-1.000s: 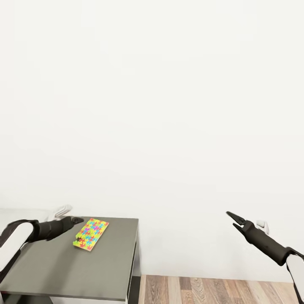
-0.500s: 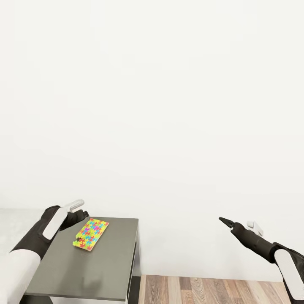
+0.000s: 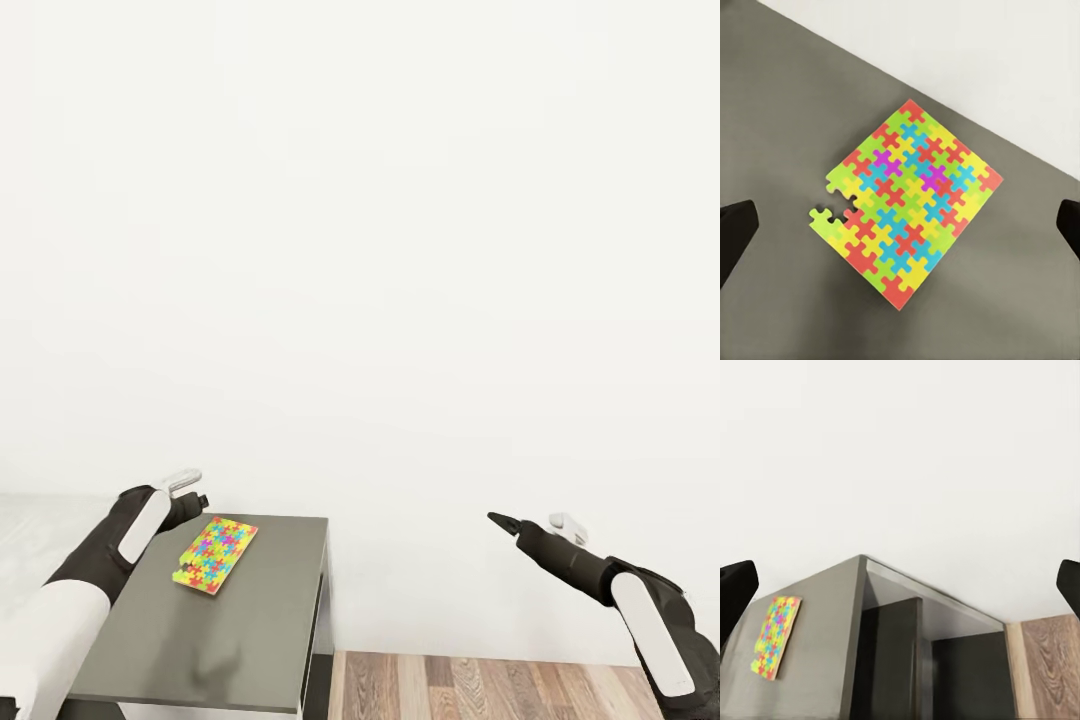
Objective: Put all the toys in the child's room - the three board games (two on the bed and one on the table), the two jigsaw puzzles on the table, and the tennis ball on the table - inside the toy box on the table in the child's room.
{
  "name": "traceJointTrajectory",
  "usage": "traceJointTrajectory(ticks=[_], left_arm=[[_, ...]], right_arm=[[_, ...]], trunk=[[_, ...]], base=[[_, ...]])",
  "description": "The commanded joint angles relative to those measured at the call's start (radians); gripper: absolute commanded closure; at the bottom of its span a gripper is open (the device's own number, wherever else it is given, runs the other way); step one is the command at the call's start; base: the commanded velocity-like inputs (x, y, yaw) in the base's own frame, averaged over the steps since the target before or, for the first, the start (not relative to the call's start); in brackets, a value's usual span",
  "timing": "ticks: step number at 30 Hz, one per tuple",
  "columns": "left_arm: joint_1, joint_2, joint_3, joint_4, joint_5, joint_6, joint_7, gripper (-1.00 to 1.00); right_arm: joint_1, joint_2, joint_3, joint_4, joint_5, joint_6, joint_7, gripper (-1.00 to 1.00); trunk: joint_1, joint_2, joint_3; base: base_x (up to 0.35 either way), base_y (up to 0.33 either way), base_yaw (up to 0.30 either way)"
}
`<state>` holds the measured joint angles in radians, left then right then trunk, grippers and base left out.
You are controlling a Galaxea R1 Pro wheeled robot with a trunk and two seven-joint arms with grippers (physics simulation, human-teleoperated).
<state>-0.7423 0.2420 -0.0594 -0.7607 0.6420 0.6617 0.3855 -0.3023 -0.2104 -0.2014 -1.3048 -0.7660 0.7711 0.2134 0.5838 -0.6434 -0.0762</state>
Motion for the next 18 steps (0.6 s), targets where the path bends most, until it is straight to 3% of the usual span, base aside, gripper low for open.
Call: traceJointTrajectory(ticks=[1, 5, 12, 18], left_arm=[[-0.001, 0.001, -0.006, -0.001, 0.009, 0.001, 0.008, -1.0], [-0.002, -0.004, -0.008, 0.0, 0.006, 0.001, 0.004, -1.0], [-0.002, -0.005, -0.011, 0.0, 0.003, 0.0, 0.003, -1.0], [-0.002, -0.006, -0.012, 0.0, 0.003, -0.001, 0.003, -1.0]], right_arm=[[-0.002, 0.0, 0.008, -0.001, 0.004, 0.005, 0.005, -1.0], [-0.005, 0.001, 0.04, -0.012, 0.004, 0.005, 0.007, -1.0], [-0.006, 0.001, 0.052, -0.037, 0.004, 0.005, 0.009, -1.0], [-0.006, 0.001, 0.054, -0.039, 0.004, 0.005, 0.008, -1.0]], trunk=[[0.0, -0.002, -0.002], [0.0, -0.002, -0.002], [0.0, -0.002, -0.002], [0.0, -0.002, -0.002]], base=[[0.0, 0.0, 0.0], [0.0, 0.0, 0.0], [0.036, 0.018, -0.005], [0.149, 0.12, -0.161]])
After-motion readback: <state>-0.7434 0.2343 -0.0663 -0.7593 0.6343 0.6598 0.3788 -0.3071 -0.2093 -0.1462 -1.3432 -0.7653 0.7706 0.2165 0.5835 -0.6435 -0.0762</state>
